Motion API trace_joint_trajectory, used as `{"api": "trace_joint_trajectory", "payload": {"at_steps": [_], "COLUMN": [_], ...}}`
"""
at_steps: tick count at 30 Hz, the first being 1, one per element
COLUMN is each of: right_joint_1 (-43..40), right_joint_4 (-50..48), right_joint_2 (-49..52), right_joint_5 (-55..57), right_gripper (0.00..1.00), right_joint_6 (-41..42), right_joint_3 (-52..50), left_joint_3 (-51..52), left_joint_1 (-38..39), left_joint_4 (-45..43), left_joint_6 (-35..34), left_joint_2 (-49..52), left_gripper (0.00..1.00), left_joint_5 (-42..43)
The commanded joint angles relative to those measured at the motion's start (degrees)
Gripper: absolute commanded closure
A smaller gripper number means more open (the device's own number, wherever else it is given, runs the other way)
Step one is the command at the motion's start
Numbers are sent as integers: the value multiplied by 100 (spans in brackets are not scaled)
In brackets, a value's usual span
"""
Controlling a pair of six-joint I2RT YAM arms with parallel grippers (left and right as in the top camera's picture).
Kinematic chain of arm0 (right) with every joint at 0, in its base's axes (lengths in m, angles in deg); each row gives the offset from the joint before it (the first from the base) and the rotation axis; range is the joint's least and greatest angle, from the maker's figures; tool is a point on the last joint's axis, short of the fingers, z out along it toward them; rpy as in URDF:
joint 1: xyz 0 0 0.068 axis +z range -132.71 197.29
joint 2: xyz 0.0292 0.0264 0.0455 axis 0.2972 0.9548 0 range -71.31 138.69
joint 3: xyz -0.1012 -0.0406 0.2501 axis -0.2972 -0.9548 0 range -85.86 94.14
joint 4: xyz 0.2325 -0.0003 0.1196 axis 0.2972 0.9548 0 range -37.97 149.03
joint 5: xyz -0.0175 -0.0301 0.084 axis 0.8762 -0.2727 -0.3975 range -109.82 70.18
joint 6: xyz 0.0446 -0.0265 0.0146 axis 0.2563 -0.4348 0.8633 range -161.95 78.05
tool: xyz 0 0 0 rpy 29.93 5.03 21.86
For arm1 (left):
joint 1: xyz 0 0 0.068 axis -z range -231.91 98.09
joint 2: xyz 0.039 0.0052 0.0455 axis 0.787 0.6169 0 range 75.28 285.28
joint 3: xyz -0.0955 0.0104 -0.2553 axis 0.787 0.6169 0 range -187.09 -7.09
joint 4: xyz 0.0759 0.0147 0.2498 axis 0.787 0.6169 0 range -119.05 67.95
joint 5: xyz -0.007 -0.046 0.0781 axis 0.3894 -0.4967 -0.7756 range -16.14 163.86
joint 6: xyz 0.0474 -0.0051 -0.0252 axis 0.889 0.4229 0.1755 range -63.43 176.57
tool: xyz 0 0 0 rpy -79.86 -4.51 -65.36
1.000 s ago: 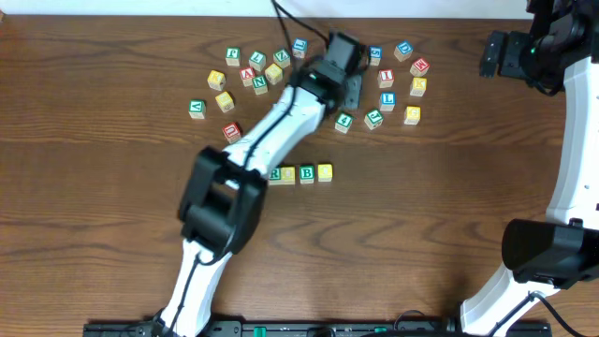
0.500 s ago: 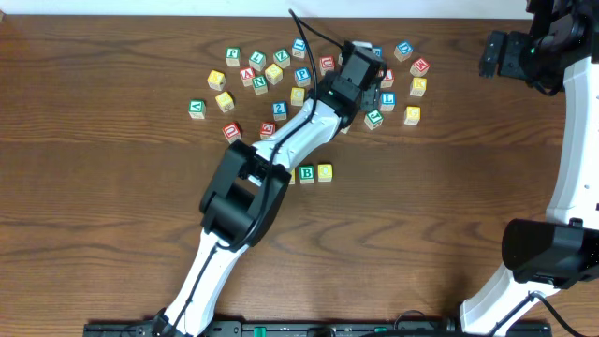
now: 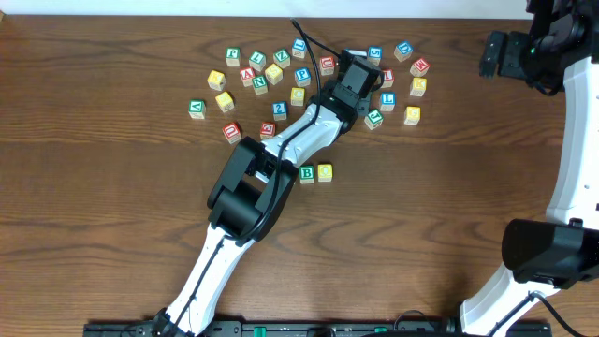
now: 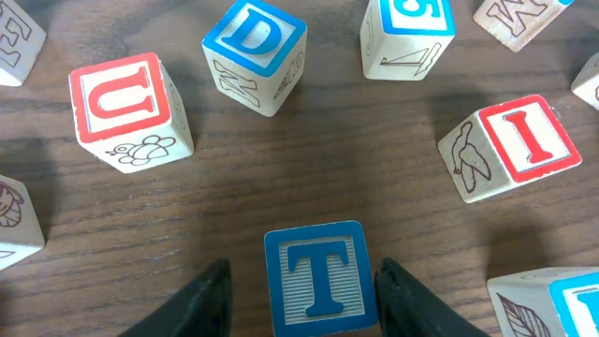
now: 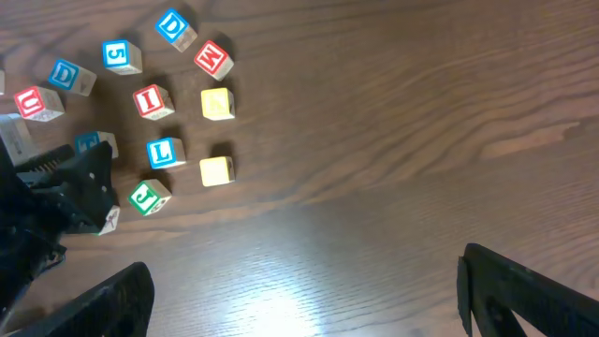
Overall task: Spell out ROBOT
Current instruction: 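Carry the blue T block to the right end of the row and lower it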
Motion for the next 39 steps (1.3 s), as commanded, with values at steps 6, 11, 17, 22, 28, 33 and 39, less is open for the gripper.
{"api": "trace_joint_trajectory", "payload": {"at_steps": [6,11,17,22,28,33,39], "right_joint_1": [-20,-20,-20,-20,-20,-20,-20], "right_joint_4": [9,7,7,7,9,9,9], "right_joint_2": [-4,-4,-4,-4,-4,-4,-4], "right_joint_5": [2,2,2,4,2,4,4], "right_gripper": [1,1,1,1,1,1,1], "right_joint_6": [-74,-74,-74,-74,-74,-74,-74], "right_joint_3": [-7,-7,-7,-7,-7,-7,-7], "left_joint_3": [-63,-63,-63,-63,-63,-63,-63], "left_joint_1": [-9,-9,-7,-9,9,153,671], "left_joint_4": [-74,-101,-109,96,1143,2568,4562], "left_joint_6": [15,15,15,15,-46,-389,-1064], "left_joint_2": [39,39,13,-483,-1445,-2142,-2597], "left_gripper": [61,68,69,70,70,70,73], "left_joint_5": [-120,-122,-120,-120,-114,562,859]}}
